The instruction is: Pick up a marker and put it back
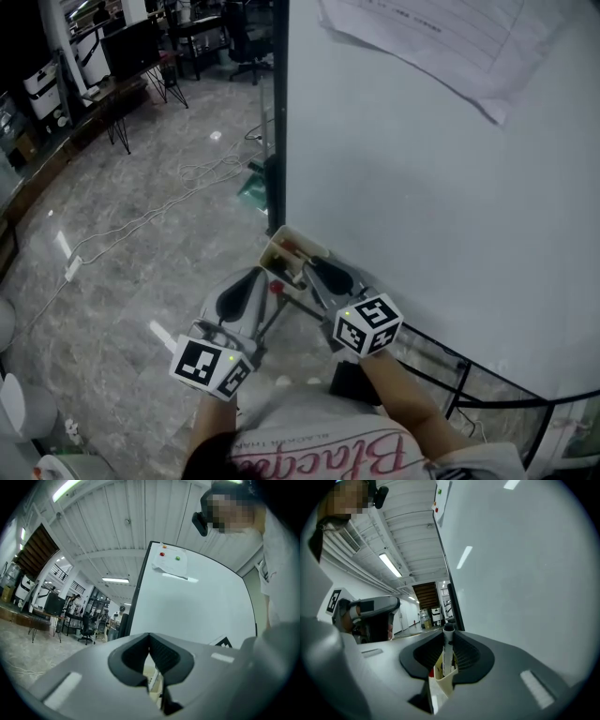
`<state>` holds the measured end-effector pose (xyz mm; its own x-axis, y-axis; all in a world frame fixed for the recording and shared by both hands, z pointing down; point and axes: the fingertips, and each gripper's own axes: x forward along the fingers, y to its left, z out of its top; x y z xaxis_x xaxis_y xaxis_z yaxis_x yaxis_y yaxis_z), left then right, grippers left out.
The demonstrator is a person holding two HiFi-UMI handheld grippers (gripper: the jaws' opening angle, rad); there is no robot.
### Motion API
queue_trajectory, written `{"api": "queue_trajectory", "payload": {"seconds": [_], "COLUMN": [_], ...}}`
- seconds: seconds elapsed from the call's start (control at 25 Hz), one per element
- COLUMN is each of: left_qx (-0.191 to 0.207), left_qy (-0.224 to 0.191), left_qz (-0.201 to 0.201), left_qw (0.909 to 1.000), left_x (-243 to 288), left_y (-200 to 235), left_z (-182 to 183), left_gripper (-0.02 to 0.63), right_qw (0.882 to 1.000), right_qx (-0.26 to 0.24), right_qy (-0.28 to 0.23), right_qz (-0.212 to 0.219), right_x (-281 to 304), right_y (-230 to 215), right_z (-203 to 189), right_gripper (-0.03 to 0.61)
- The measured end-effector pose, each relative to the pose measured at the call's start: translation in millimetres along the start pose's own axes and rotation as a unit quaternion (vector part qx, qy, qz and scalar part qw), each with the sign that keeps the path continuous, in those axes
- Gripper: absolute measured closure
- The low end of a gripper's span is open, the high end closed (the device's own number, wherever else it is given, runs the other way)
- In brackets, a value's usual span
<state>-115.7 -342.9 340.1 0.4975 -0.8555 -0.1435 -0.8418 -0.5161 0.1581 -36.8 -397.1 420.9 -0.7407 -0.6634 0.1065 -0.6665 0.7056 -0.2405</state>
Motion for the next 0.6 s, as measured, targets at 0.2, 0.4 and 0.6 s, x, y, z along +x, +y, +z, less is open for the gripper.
{"api": "queue_trajectory", "payload": {"seconds": [0.2,0.4,0.6], "left_qx": [-0.001,0.0,-0.003], "left_qy": [-0.002,-0.004,-0.002], "left_qz": [0.001,-0.005,-0.012], "left_qw": [1.0,1.0,0.9999], "left_x": [0,2,6], "left_y": [3,2,-2], "left_z": [2,3,0], "left_gripper": [0.614,0.614,0.614], "right_qw": [1.0,0.999,0.998], "right_qx": [0.004,-0.014,-0.025], "right_qy": [0.014,0.022,0.01], "right_qz": [-0.013,-0.037,-0.05], "right_x": [1,-6,-18], "right_y": [-7,-14,-21], "right_z": [-8,-10,0], "right_gripper": [0.508,0.502,0.445]}}
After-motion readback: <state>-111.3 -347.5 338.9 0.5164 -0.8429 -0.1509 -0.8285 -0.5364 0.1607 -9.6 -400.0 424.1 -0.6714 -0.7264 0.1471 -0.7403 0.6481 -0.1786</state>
